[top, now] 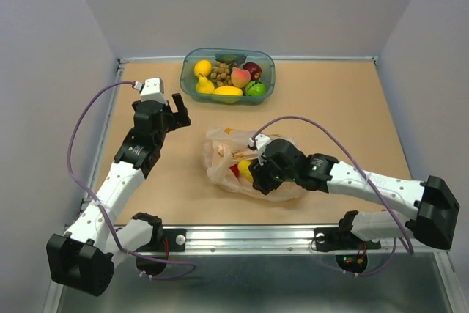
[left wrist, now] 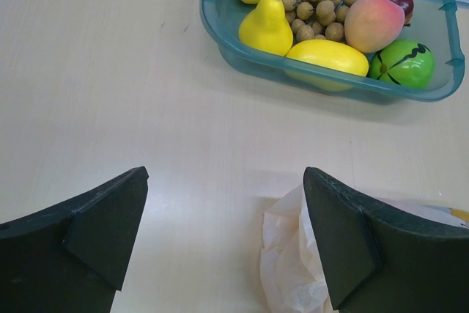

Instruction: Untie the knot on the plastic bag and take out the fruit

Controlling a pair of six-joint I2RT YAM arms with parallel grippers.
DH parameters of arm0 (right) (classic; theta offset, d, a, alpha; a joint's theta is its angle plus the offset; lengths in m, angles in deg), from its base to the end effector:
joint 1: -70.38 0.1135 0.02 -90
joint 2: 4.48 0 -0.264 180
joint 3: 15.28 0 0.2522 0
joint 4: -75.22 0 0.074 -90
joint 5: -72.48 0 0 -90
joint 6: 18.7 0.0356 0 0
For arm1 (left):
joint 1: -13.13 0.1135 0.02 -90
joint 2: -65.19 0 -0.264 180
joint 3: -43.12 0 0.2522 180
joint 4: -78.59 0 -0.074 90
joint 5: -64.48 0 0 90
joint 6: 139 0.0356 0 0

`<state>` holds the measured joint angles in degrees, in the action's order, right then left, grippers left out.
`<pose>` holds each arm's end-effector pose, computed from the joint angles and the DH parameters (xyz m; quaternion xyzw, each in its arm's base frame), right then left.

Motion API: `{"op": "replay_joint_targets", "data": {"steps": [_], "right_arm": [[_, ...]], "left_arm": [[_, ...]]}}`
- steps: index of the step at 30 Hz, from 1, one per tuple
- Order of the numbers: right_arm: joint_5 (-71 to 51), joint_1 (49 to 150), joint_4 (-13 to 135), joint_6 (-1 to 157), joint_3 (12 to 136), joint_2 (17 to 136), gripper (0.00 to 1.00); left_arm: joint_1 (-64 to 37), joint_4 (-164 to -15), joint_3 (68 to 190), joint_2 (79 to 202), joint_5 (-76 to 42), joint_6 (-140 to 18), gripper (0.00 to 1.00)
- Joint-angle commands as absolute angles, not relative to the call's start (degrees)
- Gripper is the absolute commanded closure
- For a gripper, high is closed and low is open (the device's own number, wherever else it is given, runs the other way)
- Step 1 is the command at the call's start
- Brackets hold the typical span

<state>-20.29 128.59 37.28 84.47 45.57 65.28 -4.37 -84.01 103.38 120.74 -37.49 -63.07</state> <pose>0.1346 0.2139 0.2422 -0.3479 0.8622 0.1962 0.3117 0.2198 -0.0616 0.3280 -0.0419 0.7783 -0.0906 0.6199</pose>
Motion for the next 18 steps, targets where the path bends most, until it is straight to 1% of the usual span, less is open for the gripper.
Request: {"op": "replay_joint_targets", "data": {"steps": [1,7,9,13,16,17,18], "right_arm": [[-8.1,128.9,34.8,81.4,51.8,62.9,1.00],[1.4,128.8,32.3,78.1,54.8,60.7,1.00],[1.8,128.8,32.4,76.9,56.5,59.5,0.99],[-2.4,128.8,33.5,75.8,62.0,58.6,0.99],[-9.9,128.8,34.7,74.4,67.2,59.7,0.99],[-15.2,128.8,35.0,73.9,68.8,60.3,0.99],[-17.7,128.8,35.4,73.5,70.2,61.0,0.99]], "left_arm": [[-4.0,-86.2,103.1,119.9,-36.2,-63.4,0.02],[-4.0,-86.5,103.3,118.7,-33.9,-63.9,0.02],[-4.0,-86.4,103.3,118.6,-33.8,-63.9,0.02],[-4.0,-86.3,103.5,118.6,-33.8,-63.8,0.02],[-4.0,-86.4,103.4,118.5,-34.0,-63.9,0.02],[-4.0,-86.4,103.5,118.5,-34.0,-63.8,0.02],[-4.0,-86.4,103.4,118.6,-34.0,-63.9,0.02]]}}
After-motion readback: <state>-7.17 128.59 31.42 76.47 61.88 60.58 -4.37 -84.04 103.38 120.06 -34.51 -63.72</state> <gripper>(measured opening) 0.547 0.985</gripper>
